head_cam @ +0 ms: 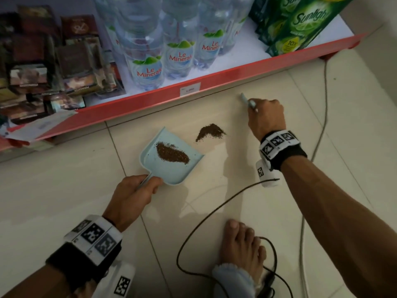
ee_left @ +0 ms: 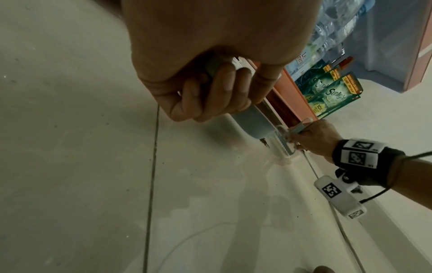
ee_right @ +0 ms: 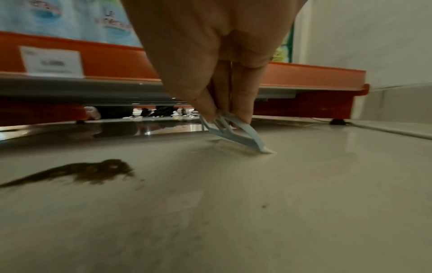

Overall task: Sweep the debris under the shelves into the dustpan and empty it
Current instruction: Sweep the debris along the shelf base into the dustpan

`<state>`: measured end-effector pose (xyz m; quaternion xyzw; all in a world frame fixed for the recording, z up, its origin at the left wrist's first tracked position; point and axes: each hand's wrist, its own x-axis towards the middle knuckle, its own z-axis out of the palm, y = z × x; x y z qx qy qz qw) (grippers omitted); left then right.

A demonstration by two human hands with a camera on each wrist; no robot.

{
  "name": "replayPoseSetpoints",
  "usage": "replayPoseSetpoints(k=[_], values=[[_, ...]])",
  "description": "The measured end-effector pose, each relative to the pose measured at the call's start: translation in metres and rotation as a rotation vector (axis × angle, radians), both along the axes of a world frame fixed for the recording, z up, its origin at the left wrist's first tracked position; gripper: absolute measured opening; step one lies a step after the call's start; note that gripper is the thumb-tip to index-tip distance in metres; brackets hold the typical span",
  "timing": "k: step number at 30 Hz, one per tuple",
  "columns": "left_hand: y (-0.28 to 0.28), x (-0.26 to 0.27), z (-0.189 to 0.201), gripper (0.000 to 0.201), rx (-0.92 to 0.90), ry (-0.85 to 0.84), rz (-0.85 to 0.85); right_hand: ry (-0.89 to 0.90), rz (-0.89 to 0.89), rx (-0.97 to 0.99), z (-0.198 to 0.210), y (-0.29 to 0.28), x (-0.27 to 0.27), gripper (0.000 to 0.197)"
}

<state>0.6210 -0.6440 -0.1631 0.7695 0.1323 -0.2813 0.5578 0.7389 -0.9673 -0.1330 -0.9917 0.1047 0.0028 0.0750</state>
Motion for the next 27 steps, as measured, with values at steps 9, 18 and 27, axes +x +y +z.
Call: replayPoseSetpoints(k=[9, 18, 27], values=[[0.009, -0.003, 0.005, 0.040, 0.003, -0.009, 0.025, -0.076, 0.309, 0.004, 0.013, 0.028, -0.004, 0.021], [0.007, -0.002, 0.006, 0.040, 0.004, -0.015, 0.018, 0.075, 0.345, 0.012, -0.004, 0.055, 0.046, 0.036], [0.013, -0.003, 0.005, 0.039, 0.004, 0.002, 0.053, -0.087, 0.554, 0.009, 0.019, 0.060, 0.026, 0.040]])
